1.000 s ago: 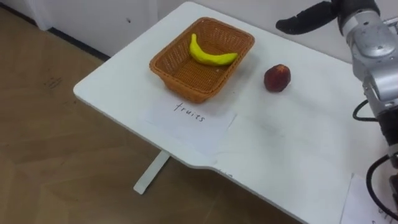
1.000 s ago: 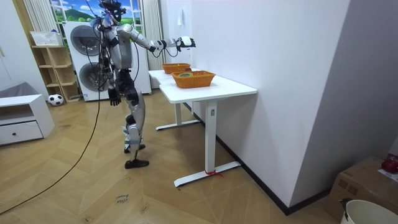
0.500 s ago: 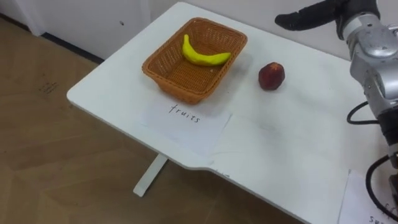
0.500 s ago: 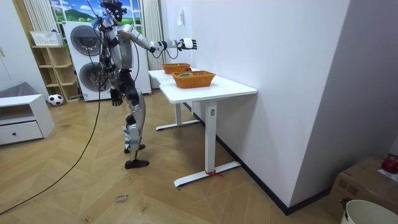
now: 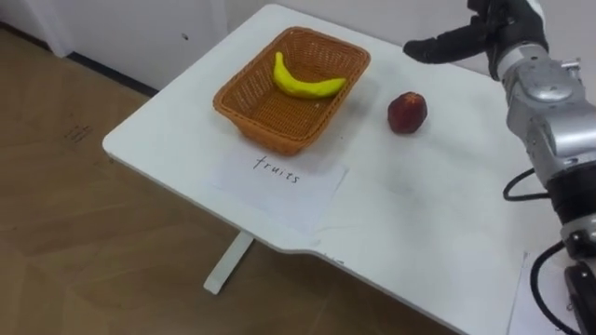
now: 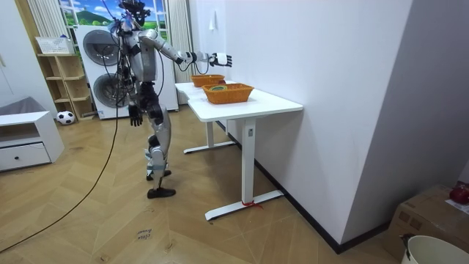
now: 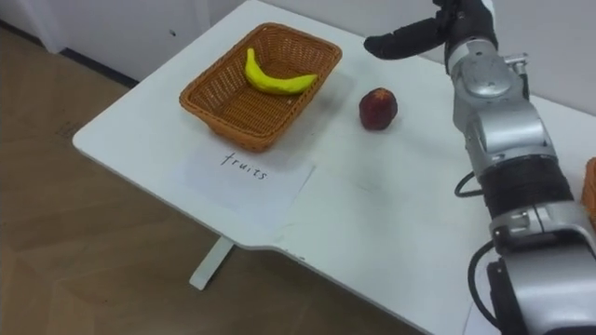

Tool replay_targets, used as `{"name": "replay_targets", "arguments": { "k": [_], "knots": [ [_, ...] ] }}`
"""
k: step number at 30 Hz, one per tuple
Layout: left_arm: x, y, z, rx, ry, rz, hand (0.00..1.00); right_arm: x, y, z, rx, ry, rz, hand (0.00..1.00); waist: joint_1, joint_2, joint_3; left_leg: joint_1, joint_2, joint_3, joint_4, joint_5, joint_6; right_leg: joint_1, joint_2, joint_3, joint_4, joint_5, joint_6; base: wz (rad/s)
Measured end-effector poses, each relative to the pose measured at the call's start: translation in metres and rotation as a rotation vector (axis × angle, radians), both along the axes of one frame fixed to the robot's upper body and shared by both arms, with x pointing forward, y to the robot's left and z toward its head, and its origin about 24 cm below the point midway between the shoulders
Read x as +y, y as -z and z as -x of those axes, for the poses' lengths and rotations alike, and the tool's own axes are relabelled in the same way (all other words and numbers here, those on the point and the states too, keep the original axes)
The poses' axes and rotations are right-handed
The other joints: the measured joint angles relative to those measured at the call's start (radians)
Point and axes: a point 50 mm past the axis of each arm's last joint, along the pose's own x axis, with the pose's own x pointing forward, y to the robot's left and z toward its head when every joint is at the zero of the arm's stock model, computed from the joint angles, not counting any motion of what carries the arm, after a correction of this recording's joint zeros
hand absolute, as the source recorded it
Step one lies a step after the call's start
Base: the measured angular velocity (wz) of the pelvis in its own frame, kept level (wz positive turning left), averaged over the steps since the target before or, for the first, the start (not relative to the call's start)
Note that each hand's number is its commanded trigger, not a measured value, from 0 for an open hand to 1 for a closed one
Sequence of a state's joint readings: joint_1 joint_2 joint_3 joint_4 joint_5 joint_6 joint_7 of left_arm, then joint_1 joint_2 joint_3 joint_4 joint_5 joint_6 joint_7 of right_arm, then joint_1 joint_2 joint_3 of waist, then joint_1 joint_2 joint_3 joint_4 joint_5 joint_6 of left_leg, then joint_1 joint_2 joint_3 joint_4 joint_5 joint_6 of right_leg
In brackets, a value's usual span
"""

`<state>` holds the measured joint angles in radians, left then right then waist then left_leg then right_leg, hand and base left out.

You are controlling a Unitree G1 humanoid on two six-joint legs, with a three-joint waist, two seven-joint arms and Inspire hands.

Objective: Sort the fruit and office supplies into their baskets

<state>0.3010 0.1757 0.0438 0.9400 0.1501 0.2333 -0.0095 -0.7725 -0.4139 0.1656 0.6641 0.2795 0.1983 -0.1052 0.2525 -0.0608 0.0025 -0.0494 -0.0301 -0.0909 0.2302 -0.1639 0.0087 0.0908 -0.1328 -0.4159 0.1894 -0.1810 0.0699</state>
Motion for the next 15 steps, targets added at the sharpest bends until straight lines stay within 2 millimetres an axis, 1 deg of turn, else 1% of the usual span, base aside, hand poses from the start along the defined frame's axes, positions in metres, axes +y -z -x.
{"name": "replay_targets", "arguments": {
  "k": [5, 11, 15],
  "knots": [
    [-0.002, 0.0, 0.0, 0.004, 0.011, 0.004, 0.0, -0.003, 0.011, 0.0, 0.043, 0.02, -0.003, 0.0, -0.001, -0.002, 0.0008, -0.013, -0.002, -0.001, 0.005, 0.0, 0.0, -0.008, -0.002, -0.001, 0.001, 0.0, 0.0, 0.0],
    [-0.004, 0.001, -0.002, 0.003, 0.027, 0.019, 0.0, -0.004, 0.013, 0.001, 0.051, 0.024, -0.004, 0.0, -0.002, -0.003, 0.0013, -0.029, -0.001, -0.001, 0.009, 0.0, 0.0, -0.018, -0.001, -0.003, 0.001, 0.0, 0.0, 0.02],
    [-0.008, 0.002, -0.002, 0.01, 0.048, 0.041, 0.0, -0.007, 0.018, 0.001, 0.074, 0.034, -0.005, 0.0, -0.001, -0.004, 0.0055, -0.046, -0.003, -0.001, 0.021, 0.0, 0.0, -0.028, -0.003, -0.011, 0.001, 0.0, -0.001, 0.06]
  ]
}}
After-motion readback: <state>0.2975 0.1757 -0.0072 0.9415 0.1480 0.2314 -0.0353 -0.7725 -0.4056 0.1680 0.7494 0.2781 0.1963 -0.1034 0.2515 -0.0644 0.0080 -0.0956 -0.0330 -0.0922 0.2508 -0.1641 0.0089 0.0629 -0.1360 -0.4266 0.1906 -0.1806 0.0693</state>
